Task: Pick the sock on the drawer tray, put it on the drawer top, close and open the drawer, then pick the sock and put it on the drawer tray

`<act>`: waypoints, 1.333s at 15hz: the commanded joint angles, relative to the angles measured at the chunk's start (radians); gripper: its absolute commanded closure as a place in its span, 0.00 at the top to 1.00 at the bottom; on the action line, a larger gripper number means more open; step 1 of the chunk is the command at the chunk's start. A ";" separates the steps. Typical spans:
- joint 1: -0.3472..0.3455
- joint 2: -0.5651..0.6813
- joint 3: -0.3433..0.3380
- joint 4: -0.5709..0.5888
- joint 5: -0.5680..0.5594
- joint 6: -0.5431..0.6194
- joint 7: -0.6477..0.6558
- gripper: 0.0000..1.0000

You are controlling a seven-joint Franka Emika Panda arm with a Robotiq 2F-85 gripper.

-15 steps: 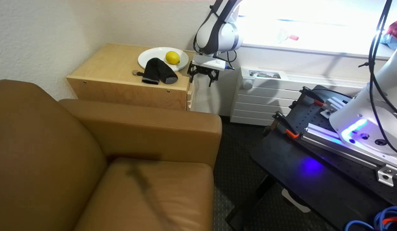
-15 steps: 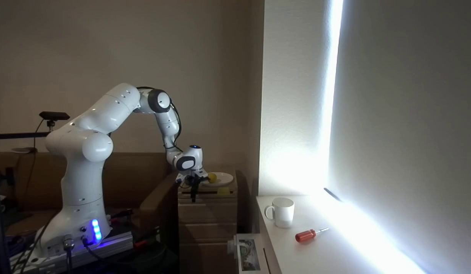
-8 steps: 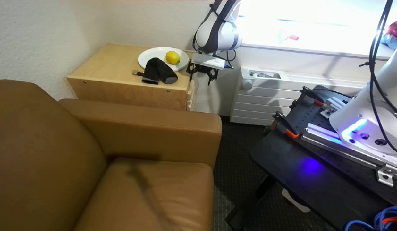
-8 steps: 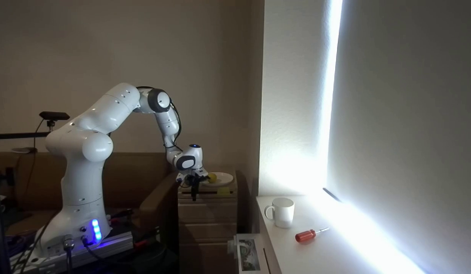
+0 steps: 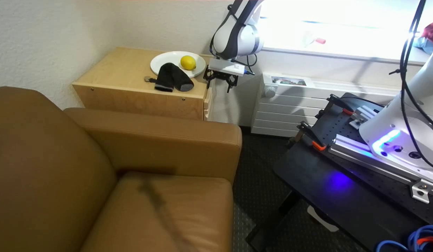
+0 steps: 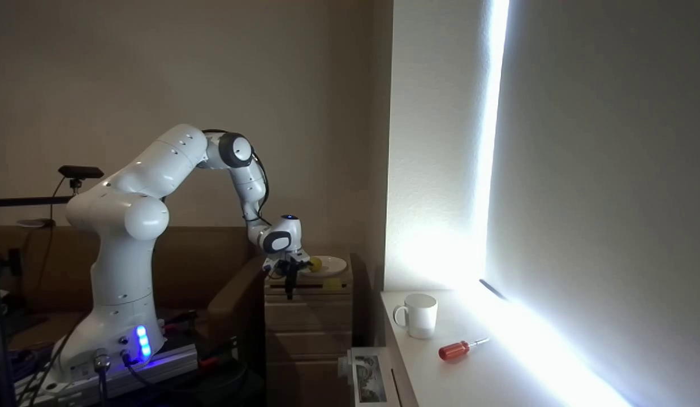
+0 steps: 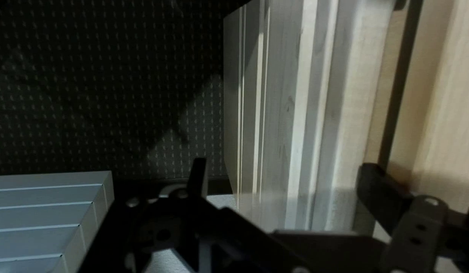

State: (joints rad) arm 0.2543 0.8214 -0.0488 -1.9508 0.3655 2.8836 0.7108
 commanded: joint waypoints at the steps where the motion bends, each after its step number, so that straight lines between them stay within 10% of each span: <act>1: 0.024 0.070 -0.024 0.076 -0.031 -0.033 0.039 1.00; 15: -0.095 0.050 -0.039 0.063 -0.038 -0.188 0.017 1.00; 20: -0.198 -0.054 0.099 -0.041 0.032 -0.089 -0.130 1.00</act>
State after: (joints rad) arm 0.1238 0.8605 -0.0441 -1.8922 0.3551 2.7326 0.6846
